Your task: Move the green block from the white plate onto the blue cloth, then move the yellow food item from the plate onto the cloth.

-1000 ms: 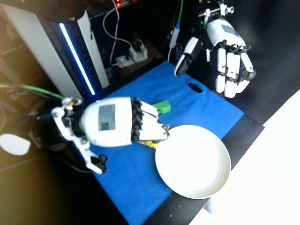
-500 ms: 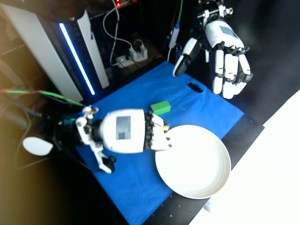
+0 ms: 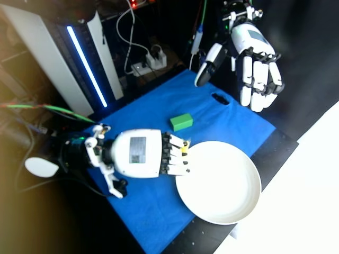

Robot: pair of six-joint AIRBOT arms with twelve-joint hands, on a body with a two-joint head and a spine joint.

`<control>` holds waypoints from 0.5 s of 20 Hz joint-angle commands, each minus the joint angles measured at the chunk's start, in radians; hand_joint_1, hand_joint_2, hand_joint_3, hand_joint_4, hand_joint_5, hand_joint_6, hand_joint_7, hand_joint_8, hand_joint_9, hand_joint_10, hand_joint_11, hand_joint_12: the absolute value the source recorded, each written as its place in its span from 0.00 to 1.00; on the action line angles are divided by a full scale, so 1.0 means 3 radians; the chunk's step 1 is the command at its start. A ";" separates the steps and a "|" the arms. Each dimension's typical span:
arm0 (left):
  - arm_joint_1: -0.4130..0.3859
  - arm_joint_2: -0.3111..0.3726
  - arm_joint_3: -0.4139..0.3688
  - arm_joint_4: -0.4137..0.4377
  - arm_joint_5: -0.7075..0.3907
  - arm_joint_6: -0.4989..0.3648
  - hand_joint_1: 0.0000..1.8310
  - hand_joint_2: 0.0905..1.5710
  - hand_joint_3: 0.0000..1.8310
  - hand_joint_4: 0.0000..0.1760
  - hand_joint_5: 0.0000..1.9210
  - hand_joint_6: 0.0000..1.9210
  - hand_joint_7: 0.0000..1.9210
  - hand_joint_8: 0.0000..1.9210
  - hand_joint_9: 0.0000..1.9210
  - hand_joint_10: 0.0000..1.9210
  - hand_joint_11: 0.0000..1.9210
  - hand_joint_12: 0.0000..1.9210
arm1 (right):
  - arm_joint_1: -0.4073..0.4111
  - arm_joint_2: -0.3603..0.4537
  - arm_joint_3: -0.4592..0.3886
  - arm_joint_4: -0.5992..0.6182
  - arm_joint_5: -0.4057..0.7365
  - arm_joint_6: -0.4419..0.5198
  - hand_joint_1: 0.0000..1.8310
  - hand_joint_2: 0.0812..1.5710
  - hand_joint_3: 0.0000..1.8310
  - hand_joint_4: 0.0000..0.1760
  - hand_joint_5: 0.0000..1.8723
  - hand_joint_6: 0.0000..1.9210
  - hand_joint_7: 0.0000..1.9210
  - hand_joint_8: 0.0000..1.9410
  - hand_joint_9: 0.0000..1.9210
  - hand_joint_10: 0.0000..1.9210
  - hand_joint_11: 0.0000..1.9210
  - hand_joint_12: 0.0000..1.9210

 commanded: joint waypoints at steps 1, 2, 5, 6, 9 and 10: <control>-0.0024 -0.0008 -0.0005 -0.0082 -0.0386 -0.0011 0.43 0.42 0.00 0.67 0.16 0.01 0.21 0.00 0.26 0.00 0.05 0.54 | 0.0025 0.0042 -0.0038 0.0130 0.0478 0.0013 0.59 0.67 0.00 0.28 0.56 0.45 0.62 0.02 0.45 0.44 0.30 0.89; -0.0024 -0.0008 -0.0005 -0.0082 -0.0384 -0.0011 0.43 0.42 0.00 0.70 0.16 0.01 0.20 0.00 0.26 0.00 0.05 0.54 | 0.0025 0.0085 -0.0094 0.0130 0.0515 0.0013 0.58 0.66 0.00 0.80 0.57 0.44 0.63 0.02 0.42 0.50 0.28 0.93; -0.0023 -0.0007 -0.0007 -0.0082 -0.0381 -0.0011 0.42 0.42 0.00 0.67 0.14 0.00 0.20 0.00 0.26 0.00 0.04 0.55 | 0.0025 0.0187 -0.0205 0.0131 0.0608 0.0013 0.53 0.60 0.00 0.00 0.53 0.03 0.60 0.00 0.37 0.51 0.22 0.91; -0.0023 -0.0007 -0.0008 -0.0087 -0.0383 -0.0011 0.41 0.43 0.00 0.68 0.14 0.00 0.20 0.00 0.26 0.00 0.04 0.55 | 0.0031 0.0218 -0.0231 0.0134 0.0636 0.0013 0.51 0.60 0.00 0.00 0.53 0.01 0.57 0.00 0.35 0.49 0.21 0.91; -0.0017 -0.0007 -0.0018 -0.0101 -0.0421 -0.0008 0.40 0.44 0.00 0.68 0.14 0.00 0.20 0.00 0.26 0.00 0.04 0.55 | 0.0086 0.0327 -0.0298 0.0225 0.0752 0.0013 0.52 0.62 0.00 0.00 0.50 0.00 0.52 0.00 0.33 0.37 0.15 0.82; -0.0016 -0.0006 -0.0022 -0.0101 -0.0437 -0.0008 0.40 0.44 0.00 0.67 0.15 0.00 0.19 0.00 0.26 0.00 0.04 0.54 | 0.0093 0.0348 -0.0310 0.0264 0.0771 0.0013 0.53 0.61 0.00 0.00 0.47 0.00 0.50 0.00 0.33 0.32 0.14 0.80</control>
